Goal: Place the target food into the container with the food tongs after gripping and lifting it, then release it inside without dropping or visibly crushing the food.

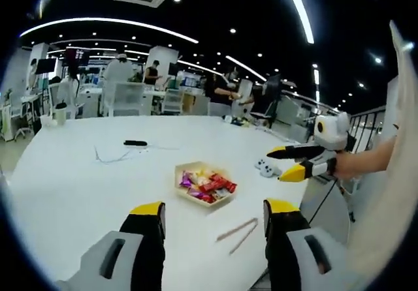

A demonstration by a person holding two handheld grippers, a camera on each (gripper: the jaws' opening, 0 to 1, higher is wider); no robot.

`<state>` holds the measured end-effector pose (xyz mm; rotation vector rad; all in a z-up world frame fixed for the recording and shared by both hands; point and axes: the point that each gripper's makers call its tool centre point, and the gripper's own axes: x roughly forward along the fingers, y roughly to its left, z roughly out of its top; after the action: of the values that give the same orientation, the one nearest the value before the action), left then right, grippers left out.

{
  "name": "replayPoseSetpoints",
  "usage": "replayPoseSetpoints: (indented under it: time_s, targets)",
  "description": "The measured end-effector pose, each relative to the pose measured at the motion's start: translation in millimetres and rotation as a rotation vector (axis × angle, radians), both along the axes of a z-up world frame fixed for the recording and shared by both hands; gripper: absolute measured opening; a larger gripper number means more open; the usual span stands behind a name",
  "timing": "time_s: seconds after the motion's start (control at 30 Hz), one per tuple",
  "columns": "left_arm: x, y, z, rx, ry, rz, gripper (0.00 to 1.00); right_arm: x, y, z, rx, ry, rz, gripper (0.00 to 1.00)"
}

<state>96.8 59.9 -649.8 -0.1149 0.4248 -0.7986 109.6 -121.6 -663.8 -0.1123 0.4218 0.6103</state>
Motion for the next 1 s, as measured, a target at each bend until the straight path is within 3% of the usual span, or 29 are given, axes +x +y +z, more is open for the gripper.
replayPoseSetpoints:
  time_s: [0.27, 0.4, 0.6, 0.83, 1.0]
  targets:
    - [-0.8, 4.3, -0.5, -0.026, 0.004, 0.028, 0.63, -0.4, 6.8, -2.3, 0.012, 0.002, -0.003, 0.75]
    - [-0.9, 8.9, -2.0, -0.028, -0.007, 0.057, 0.64, 0.3, 2.4, -2.0, 0.046, 0.002, -0.035, 0.75]
    - [-7.8, 11.1, -4.5, -0.086, 0.012, 0.11, 0.66, 4.2, -8.1, 1.5, 0.106, 0.012, -0.095, 0.76]
    - [-3.8, 15.3, -5.9, -0.083, 0.019, 0.142, 0.79, 3.2, -17.0, 3.2, 0.151, 0.005, -0.151, 0.77]
    - [9.0, 19.4, -3.0, -0.086, -0.016, 0.189, 0.87, -5.2, -30.2, 3.5, 0.144, -0.005, -0.193, 0.77]
